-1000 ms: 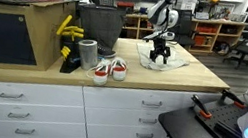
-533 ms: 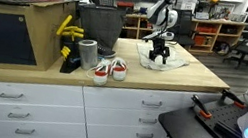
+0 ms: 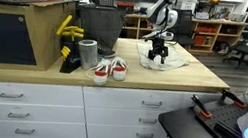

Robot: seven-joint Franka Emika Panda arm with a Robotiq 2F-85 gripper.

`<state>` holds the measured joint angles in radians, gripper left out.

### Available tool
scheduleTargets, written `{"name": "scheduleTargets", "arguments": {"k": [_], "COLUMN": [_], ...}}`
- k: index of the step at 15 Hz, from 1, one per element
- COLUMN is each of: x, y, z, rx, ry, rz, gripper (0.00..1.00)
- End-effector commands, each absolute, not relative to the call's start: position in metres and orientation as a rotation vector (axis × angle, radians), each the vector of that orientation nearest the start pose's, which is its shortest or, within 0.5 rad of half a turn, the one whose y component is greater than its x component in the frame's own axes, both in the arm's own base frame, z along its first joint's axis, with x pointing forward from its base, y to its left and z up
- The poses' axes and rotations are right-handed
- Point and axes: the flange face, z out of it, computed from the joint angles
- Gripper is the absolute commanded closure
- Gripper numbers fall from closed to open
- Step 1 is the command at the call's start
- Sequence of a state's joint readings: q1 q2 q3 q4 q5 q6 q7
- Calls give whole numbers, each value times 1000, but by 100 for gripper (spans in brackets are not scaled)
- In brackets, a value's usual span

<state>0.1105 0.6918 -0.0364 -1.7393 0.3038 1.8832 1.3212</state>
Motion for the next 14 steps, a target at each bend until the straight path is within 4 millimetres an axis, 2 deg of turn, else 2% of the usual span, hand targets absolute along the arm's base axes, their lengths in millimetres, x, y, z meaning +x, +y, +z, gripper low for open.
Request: {"name": "scheduleTargets", "arguments": {"k": [1, 9, 10, 11, 14], "x": [597, 600, 600, 600, 602], "y": [69, 67, 66, 65, 64], "z": [161, 162, 162, 162, 163], "rx": [-2340, -2262, -2254, -2245, -2224], "ry": [2120, 2156, 2159, 2161, 2167], "rz": [901, 917, 918, 919, 918], "gripper": [0, 0, 25, 26, 49]}}
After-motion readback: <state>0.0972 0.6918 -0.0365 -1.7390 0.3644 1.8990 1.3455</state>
